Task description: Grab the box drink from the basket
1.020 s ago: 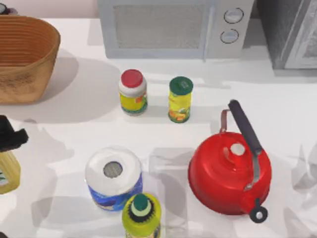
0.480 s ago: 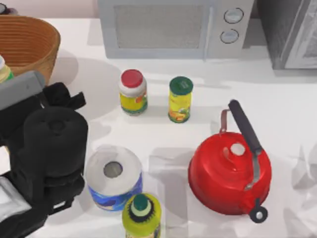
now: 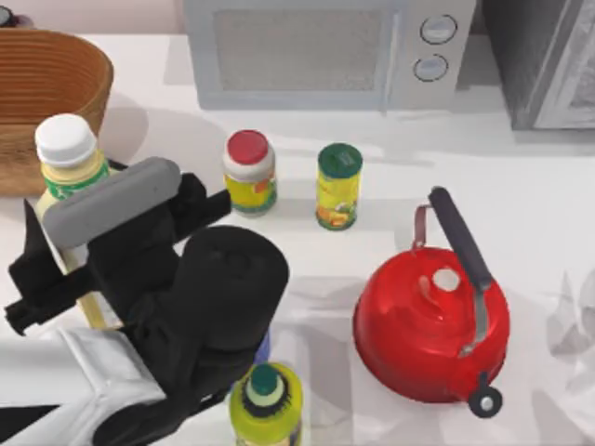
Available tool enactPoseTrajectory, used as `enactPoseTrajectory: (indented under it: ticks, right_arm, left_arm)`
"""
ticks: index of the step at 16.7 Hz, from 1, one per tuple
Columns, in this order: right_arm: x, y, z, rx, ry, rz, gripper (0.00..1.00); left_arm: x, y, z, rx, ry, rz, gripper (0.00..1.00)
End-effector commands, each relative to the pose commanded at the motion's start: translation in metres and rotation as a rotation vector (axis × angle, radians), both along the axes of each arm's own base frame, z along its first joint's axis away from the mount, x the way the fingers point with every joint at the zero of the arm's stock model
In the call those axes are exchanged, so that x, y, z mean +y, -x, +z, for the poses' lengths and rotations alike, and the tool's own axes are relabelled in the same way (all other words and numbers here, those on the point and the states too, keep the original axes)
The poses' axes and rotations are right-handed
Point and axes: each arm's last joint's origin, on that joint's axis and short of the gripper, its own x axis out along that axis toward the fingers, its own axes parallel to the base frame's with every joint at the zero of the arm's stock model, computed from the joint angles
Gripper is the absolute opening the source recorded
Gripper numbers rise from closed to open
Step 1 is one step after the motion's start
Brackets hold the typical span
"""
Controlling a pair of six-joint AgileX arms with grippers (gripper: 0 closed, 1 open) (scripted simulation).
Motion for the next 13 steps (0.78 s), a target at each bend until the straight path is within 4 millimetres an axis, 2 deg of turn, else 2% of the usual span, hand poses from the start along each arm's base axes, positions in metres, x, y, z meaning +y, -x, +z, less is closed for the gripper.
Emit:
enactPoseTrajectory:
  ticks: [6, 13]
  right_arm:
    - [0.000, 0.000, 0.000, 0.000, 0.000, 0.000, 1.00]
    - [0.000, 0.000, 0.000, 0.000, 0.000, 0.000, 1.00]
  left_arm:
    - [-0.002, -0.006, -0.007, 0.039, -0.017, -0.039, 0.00]
    - [0.033, -0.027, -0.017, 0.106, -0.077, 0.137, 0.00]
